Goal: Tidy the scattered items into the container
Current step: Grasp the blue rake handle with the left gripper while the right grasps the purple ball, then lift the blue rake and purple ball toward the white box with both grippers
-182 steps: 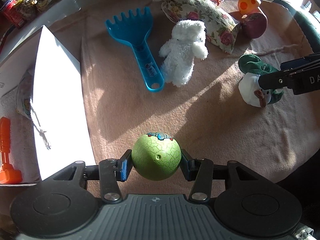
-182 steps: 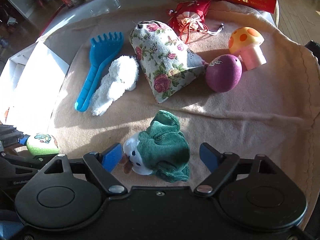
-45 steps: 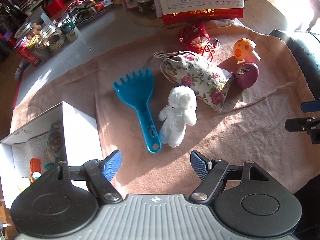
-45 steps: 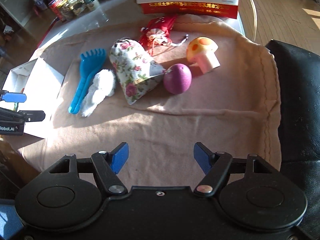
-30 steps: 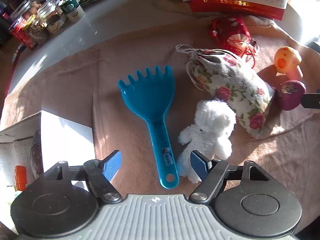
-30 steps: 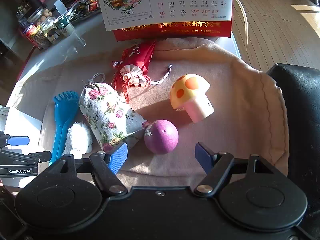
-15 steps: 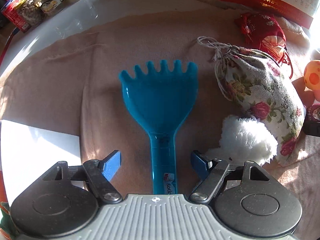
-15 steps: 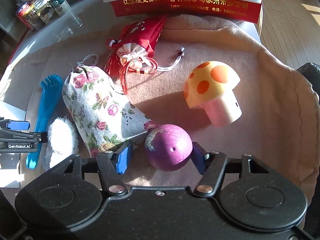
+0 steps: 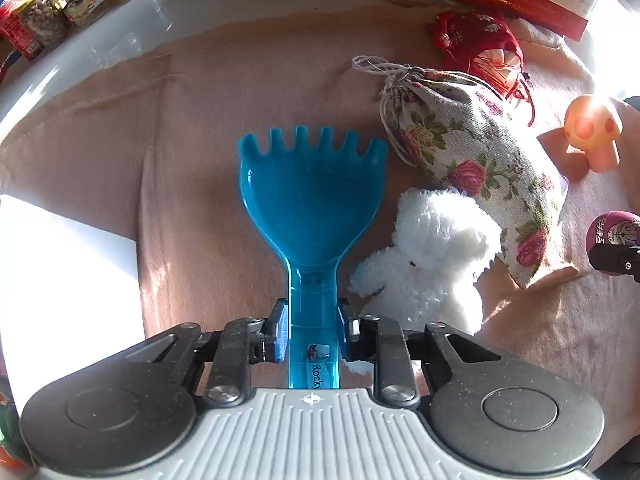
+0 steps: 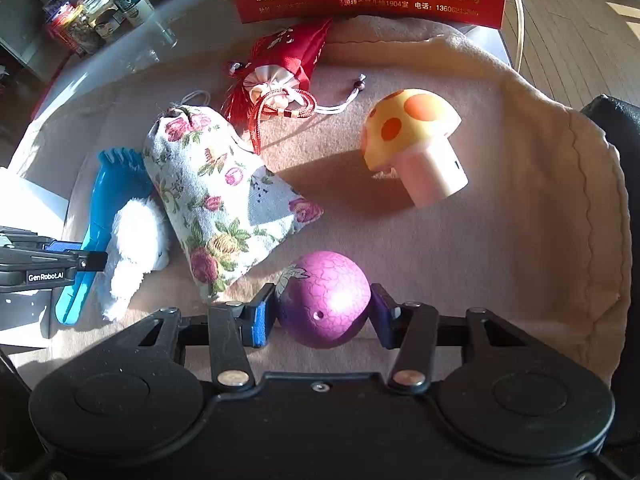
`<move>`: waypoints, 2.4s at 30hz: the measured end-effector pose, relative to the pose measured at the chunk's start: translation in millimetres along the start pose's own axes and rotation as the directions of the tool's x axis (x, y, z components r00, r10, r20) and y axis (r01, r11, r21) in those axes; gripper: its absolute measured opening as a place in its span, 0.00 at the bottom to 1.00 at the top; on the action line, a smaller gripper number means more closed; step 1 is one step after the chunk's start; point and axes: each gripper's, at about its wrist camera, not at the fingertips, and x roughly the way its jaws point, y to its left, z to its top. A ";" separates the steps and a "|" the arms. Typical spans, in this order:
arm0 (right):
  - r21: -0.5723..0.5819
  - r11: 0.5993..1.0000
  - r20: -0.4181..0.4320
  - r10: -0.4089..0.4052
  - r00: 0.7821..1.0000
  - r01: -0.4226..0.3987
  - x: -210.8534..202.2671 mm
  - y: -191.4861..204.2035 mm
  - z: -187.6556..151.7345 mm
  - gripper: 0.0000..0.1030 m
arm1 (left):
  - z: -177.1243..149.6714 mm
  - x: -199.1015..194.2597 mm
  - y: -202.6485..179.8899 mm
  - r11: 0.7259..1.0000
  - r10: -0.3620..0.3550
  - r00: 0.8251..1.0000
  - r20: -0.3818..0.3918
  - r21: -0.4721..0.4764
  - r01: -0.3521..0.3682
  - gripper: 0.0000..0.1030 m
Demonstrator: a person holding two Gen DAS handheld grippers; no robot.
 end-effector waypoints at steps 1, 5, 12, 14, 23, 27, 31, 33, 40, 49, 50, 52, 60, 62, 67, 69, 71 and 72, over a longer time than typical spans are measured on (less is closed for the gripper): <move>-0.002 1.000 -0.001 0.002 1.000 -0.002 -3.2 -0.9 -3.6 0.49 | -3.3 -4.0 0.2 1.000 0.002 1.000 0.002 0.001 -0.002 0.24; -0.010 1.000 -0.007 -0.003 1.000 0.003 -10.5 -1.5 -15.7 0.49 | -14.3 -21.9 0.1 1.000 -0.001 1.000 0.017 0.006 0.001 0.24; -0.011 1.000 -0.006 0.002 1.000 -0.002 -27.7 -2.4 -39.4 0.49 | -31.0 -48.1 0.7 1.000 0.022 0.999 0.038 0.016 -0.023 0.24; -0.013 1.000 -0.002 0.003 1.000 -0.004 -32.6 -1.4 -44.9 0.49 | -35.6 -52.2 1.8 0.999 0.026 0.999 0.040 0.017 -0.027 0.24; -0.039 0.999 0.023 0.018 1.000 -0.017 -54.9 16.7 -57.8 0.49 | -63.5 -80.0 -4.5 0.999 0.027 0.997 0.067 0.044 -0.030 0.24; -0.057 0.998 0.032 0.020 0.999 -0.019 -61.1 27.5 -59.3 0.49 | -72.0 -91.3 -6.9 0.998 0.019 0.997 0.081 0.054 -0.023 0.23; -0.074 0.997 0.036 0.023 0.999 -0.020 -65.3 38.3 -61.1 0.49 | -78.8 -98.9 -9.3 0.997 0.022 0.996 0.089 0.071 -0.029 0.23; -0.083 0.996 0.032 0.022 0.999 -0.019 -66.4 43.5 -62.1 0.49 | -81.9 -102.7 -9.8 0.996 0.024 0.995 0.095 0.079 -0.031 0.23; -0.110 0.994 0.024 0.020 1.000 -0.018 -70.7 58.8 -64.7 0.49 | -92.2 -117.1 -6.4 0.995 0.030 0.994 0.108 0.089 -0.040 0.23; -0.154 0.988 0.001 0.008 1.000 -0.007 -73.0 74.5 -74.3 0.48 | -112.7 -137.5 -3.0 0.993 0.032 0.991 0.127 0.107 -0.045 0.23; -0.160 0.987 -0.001 0.007 1.000 -0.007 -73.6 76.9 -75.7 0.48 | -115.2 -139.9 -2.1 0.993 0.031 0.991 0.129 0.108 -0.045 0.24; -0.177 0.984 -0.004 0.007 1.000 -0.007 -75.3 83.6 -78.4 0.48 | -120.0 -145.7 0.3 0.993 0.034 0.990 0.137 0.107 -0.049 0.23; -0.255 0.966 0.014 0.035 0.999 -0.030 -91.5 125.9 -73.4 0.48 | -132.5 -177.2 19.6 0.994 0.046 0.983 0.178 0.087 -0.062 0.23; -0.281 0.959 0.026 0.044 0.999 -0.035 -97.3 140.7 -69.2 0.48 | -135.3 -184.6 26.2 0.994 0.055 0.981 0.188 0.079 -0.071 0.23; -0.337 0.940 0.046 0.074 0.996 -0.054 -108.4 176.5 -61.5 0.48 | -140.5 -199.3 45.4 0.995 0.072 0.976 0.206 0.049 -0.083 0.24; -0.353 0.933 0.048 0.084 0.995 -0.061 -110.0 188.4 -59.8 0.48 | -142.8 -203.3 54.4 0.996 0.075 0.975 0.208 0.032 -0.084 0.23; -0.368 0.927 0.049 0.092 0.995 -0.068 -110.7 199.1 -58.9 0.48 | -145.2 -207.4 62.9 0.996 0.086 0.973 0.214 0.018 -0.092 0.24; -0.374 0.925 0.047 0.096 0.994 -0.071 -110.6 204.0 -58.5 0.48 | -146.0 -209.1 67.0 0.996 0.089 0.972 0.216 0.011 -0.094 0.24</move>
